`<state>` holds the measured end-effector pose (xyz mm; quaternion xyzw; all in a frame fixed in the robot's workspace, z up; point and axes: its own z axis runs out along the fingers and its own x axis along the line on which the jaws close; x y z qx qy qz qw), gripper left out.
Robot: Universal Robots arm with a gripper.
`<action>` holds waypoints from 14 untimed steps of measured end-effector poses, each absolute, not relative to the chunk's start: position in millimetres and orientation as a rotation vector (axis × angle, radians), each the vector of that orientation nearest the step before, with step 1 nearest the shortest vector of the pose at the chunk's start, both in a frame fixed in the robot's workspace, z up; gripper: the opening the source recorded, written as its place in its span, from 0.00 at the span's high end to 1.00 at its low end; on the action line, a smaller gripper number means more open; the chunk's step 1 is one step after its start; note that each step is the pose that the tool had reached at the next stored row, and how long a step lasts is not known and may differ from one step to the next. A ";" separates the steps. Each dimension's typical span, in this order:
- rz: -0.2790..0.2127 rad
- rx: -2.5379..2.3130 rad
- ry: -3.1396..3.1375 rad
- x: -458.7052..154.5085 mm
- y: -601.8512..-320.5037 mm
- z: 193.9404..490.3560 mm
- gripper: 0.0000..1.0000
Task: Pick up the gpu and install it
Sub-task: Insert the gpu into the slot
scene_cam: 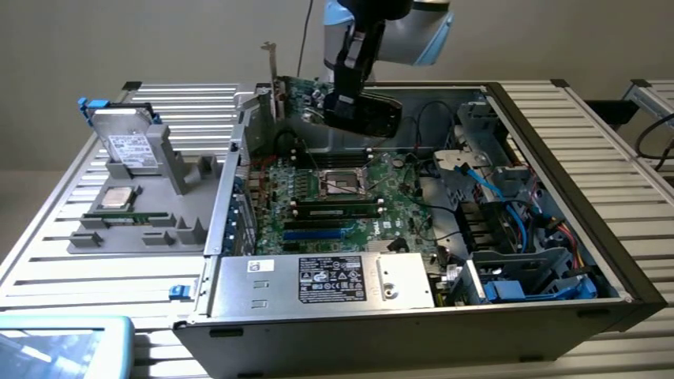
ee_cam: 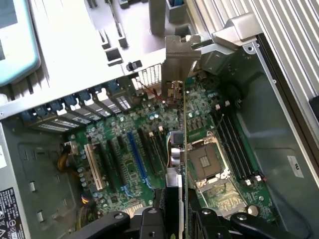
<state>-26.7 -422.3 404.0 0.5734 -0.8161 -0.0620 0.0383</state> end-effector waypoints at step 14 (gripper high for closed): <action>-0.168 2.053 -2.251 -26.7 -422.2 402.9 0.71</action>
